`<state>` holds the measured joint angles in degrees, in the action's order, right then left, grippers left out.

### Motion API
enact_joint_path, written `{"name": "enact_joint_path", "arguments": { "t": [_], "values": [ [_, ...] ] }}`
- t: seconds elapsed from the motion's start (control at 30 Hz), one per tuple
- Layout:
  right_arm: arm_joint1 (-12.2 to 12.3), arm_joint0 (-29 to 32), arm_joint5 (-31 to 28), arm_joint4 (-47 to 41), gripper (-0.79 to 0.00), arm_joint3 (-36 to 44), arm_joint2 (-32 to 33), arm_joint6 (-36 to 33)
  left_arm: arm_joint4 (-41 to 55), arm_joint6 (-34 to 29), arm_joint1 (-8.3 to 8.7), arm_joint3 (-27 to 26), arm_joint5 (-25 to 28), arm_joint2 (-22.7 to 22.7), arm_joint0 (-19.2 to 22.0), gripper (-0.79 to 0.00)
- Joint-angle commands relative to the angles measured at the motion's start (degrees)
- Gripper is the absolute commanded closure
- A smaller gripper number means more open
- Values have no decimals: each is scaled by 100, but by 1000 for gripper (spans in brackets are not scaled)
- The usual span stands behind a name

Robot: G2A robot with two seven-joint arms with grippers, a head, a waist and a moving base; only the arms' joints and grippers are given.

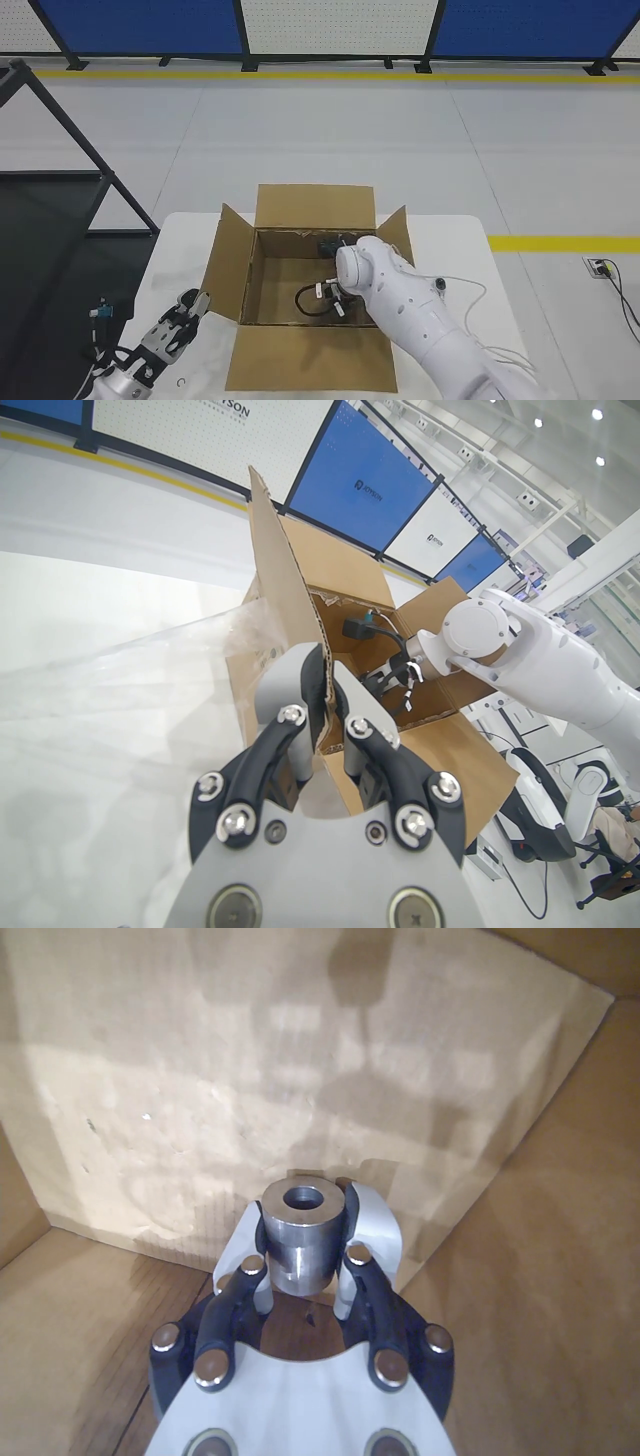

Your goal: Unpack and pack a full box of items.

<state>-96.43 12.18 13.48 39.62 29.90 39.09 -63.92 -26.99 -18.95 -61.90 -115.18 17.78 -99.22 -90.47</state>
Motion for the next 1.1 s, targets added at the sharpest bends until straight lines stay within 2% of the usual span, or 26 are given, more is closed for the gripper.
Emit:
{"name": "enact_joint_path", "arguments": {
  "t": [0.0, 0.2, 0.37, 0.47, 0.57, 0.7, 0.87, 1.07],
  "values": [
    [27, -11, -71, -27, 0, 80, 70, 19, -2, -14, 0, 6, 2, 6, 6, 0],
    [259, 84, -453, -21, 0, 758, 432, -50, -29, -38, -1, 27, 4, 27, 32, 0],
    [671, 590, -823, 199, 0, 2106, 1048, -320, -34, -28, -1, 47, -2, 11, 81, 0],
    [983, 1245, -1063, 481, 0, 3449, 1601, -602, -28, -16, 0, 56, -15, -18, 103, 0],
    [1267, 2152, -1405, 689, 0, 5033, 2261, -840, -22, -5, 1, 76, -18, -53, 127, 0],
    [1516, 3266, -2080, 442, 0, 6669, 3116, -938, -23, 16, 4, 117, -39, -119, 173, 0],
    [1681, 4110, -2763, -124, 0, 7641, 3897, -659, -52, 29, 6, 123, -41, -164, 194, 0],
    [1803, 4834, -3155, -625, 0, 8361, 4642, 9, -67, 41, 3, 146, -39, -152, 192, 0]
  ]
}}
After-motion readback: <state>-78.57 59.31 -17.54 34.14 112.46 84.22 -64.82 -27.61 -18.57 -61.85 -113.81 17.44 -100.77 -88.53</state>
